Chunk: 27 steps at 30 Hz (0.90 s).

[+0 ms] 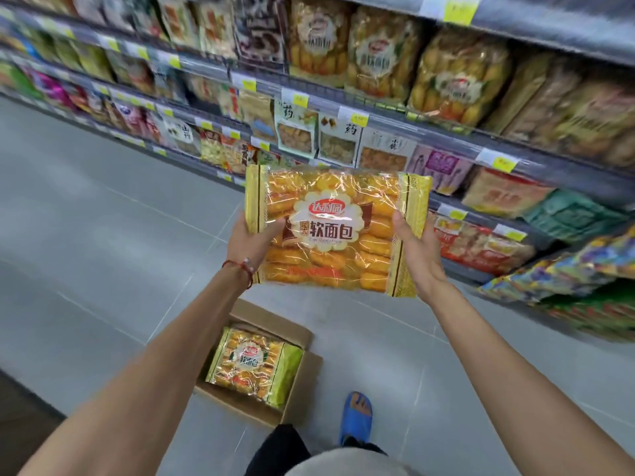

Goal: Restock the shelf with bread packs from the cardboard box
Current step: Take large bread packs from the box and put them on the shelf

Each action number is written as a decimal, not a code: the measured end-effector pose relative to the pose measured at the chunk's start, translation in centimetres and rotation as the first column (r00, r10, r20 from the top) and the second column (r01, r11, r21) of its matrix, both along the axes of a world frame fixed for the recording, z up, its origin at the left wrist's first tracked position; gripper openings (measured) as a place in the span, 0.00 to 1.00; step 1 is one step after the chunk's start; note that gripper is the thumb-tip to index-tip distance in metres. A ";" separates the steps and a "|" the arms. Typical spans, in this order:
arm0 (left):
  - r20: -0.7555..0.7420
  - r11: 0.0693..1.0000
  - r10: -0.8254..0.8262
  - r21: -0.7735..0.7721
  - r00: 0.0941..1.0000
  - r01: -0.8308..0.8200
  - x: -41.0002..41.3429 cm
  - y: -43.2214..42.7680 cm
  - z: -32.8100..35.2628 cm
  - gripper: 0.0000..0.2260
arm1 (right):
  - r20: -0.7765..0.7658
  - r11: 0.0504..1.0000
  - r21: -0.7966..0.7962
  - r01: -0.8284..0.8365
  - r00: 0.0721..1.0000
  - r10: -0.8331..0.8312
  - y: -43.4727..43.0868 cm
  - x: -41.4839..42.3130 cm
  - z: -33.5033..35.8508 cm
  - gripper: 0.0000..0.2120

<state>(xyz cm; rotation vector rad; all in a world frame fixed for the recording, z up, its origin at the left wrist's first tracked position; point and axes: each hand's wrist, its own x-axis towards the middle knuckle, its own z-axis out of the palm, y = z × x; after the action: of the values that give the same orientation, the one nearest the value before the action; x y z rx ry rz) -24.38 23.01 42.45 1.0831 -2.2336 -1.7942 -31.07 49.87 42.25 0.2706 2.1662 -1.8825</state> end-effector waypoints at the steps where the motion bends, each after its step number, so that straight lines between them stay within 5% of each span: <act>1: -0.021 1.000 -0.010 -0.017 1.000 0.010 -1.1 0.4 0.9 0.28 | -0.016 1.000 -0.013 0.001 1.000 -0.002 0.5 -0.8 0.9 0.29; 10: -0.212 0.989 -0.049 -0.146 0.976 0.018 -12.2 0.7 9.0 0.29 | -0.138 0.996 -0.088 0.030 0.990 -0.042 0.7 -10.5 9.2 0.26; 15: -0.281 0.979 -0.113 -0.198 0.953 0.058 -21.2 -0.8 13.2 0.29 | -0.210 0.996 -0.064 0.064 0.975 -0.076 -0.7 -17.5 13.4 0.38; 19: -0.311 0.971 -0.140 -0.231 0.940 0.069 -28.0 -2.5 16.3 0.31 | -0.272 0.994 -0.058 0.094 0.956 -0.106 -2.0 -22.8 16.8 0.33; 27: -0.435 0.976 -0.114 -0.216 0.893 0.020 -38.8 -4.7 21.2 0.23 | -0.413 0.995 -0.057 0.086 0.905 -0.101 -4.7 -33.2 22.0 0.36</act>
<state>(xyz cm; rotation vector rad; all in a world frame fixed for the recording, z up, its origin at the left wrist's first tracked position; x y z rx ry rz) -63.23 18.34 63.66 0.4943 -2.1254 -1.5839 -64.22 45.13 64.26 -0.0444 2.4144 -2.1975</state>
